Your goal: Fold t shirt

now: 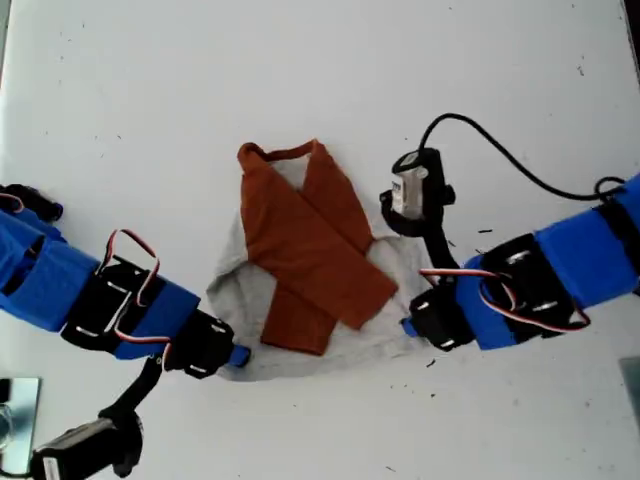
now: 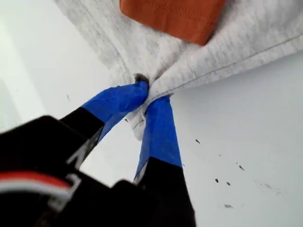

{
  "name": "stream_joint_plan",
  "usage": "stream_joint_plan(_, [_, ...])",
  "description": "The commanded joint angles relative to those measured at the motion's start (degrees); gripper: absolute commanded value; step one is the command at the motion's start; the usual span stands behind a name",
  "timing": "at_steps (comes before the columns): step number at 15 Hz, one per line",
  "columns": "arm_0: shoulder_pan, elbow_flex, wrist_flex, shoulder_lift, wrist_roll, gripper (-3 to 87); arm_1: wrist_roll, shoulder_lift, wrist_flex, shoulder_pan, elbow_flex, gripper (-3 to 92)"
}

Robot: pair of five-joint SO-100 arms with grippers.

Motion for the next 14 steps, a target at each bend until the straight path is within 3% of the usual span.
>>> stream_joint_plan(1, [-5.3,-3.1,5.4,7.8,2.5,-0.3,-7.5,12.3,-0.4,8.3,1.3,3.0])
stream_joint_plan(4, [-28.5,-2.2,21.4,19.0,13.0,-0.3,-22.3,22.6,-8.3,33.7,8.6,3.0])
stream_joint_plan(5, [-40.2,0.1,22.7,23.2,18.0,-0.3,-25.0,22.2,-12.7,42.5,8.0,3.1])
stream_joint_plan(6, [-52.9,5.4,19.8,26.1,21.8,4.0,-25.9,19.9,-16.3,50.0,6.1,10.0])
stream_joint_plan(7, [-62.6,12.0,14.9,26.9,23.6,28.3,-27.5,12.9,-14.9,56.2,0.0,25.8])
stream_joint_plan(8, [-68.0,17.0,12.0,26.5,23.9,36.0,-25.4,8.9,-11.2,62.0,-1.9,25.7])
stream_joint_plan(9, [-68.9,20.6,11.8,28.2,22.6,34.7,-23.6,9.8,-11.5,65.5,2.1,25.7])
stream_joint_plan(11, [-64.8,32.3,7.4,41.1,19.0,28.0,-27.7,11.7,-5.7,68.2,7.6,25.6])
stream_joint_plan(12, [-62.8,38.1,7.0,49.1,17.8,23.1,-28.7,13.0,-2.8,67.9,10.6,25.6])
stream_joint_plan(14, [-53.9,48.5,7.9,65.0,12.7,22.0,-29.7,19.4,0.3,64.0,18.9,25.6])
